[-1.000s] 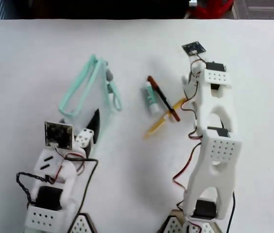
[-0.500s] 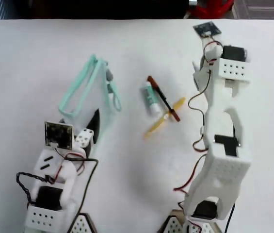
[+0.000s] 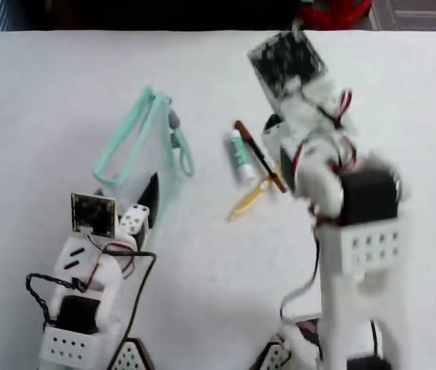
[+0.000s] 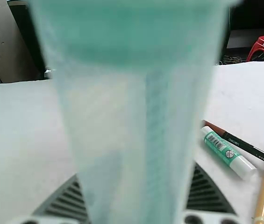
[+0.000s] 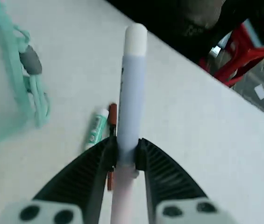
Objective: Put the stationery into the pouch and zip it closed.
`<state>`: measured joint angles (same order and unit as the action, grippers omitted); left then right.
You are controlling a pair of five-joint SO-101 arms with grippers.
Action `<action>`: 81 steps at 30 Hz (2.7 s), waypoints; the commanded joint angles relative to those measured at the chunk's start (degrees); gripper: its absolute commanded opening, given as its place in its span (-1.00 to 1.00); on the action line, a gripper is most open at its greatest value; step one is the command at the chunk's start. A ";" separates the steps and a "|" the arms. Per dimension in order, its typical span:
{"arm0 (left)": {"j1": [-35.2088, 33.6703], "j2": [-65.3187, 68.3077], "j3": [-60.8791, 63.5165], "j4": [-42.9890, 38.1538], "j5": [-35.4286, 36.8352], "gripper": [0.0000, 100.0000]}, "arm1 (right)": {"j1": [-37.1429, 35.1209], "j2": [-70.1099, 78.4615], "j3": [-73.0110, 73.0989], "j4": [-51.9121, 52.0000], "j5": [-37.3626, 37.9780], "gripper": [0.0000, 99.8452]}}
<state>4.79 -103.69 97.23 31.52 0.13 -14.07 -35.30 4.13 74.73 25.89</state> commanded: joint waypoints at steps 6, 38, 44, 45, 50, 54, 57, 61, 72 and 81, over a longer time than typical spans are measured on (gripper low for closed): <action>-0.22 -0.75 -0.35 -0.70 0.09 -0.65 | -22.37 -30.46 30.51 -34.59 -4.84 -0.96; 0.66 -0.66 -0.35 -0.62 0.09 -0.65 | -33.27 10.68 3.52 -44.26 -25.14 -0.96; 0.66 -0.66 -0.35 -0.62 0.09 -0.65 | -30.37 10.51 9.41 -44.26 -25.14 -0.96; 0.66 -0.66 -0.35 -0.62 0.09 -0.65 | -30.02 9.98 10.20 -44.26 -25.14 -0.96; 0.66 -0.66 -0.35 -0.62 0.09 -0.65 | -30.29 1.63 15.38 -44.18 -25.14 -0.96; 0.66 -0.66 -0.35 -0.62 0.09 -0.65 | -30.29 -6.20 22.15 -44.18 -25.14 -0.96; 0.66 -0.57 -0.35 -0.62 0.09 -0.65 | -30.20 -10.51 27.34 -44.26 -25.14 -0.96; 0.75 -0.57 -0.35 0.09 0.09 -0.65 | -30.29 -13.93 29.89 -44.18 -25.05 -0.94; 0.75 -0.57 -0.35 0.09 0.09 -0.65 | -31.25 -14.11 29.80 -43.74 -25.05 -0.68; 0.75 -0.57 -0.35 0.09 0.09 -0.65 | -29.41 -14.20 26.99 -42.42 -25.05 -0.68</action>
<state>4.97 -103.69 97.23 31.60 0.13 -45.19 -47.96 34.55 31.56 1.27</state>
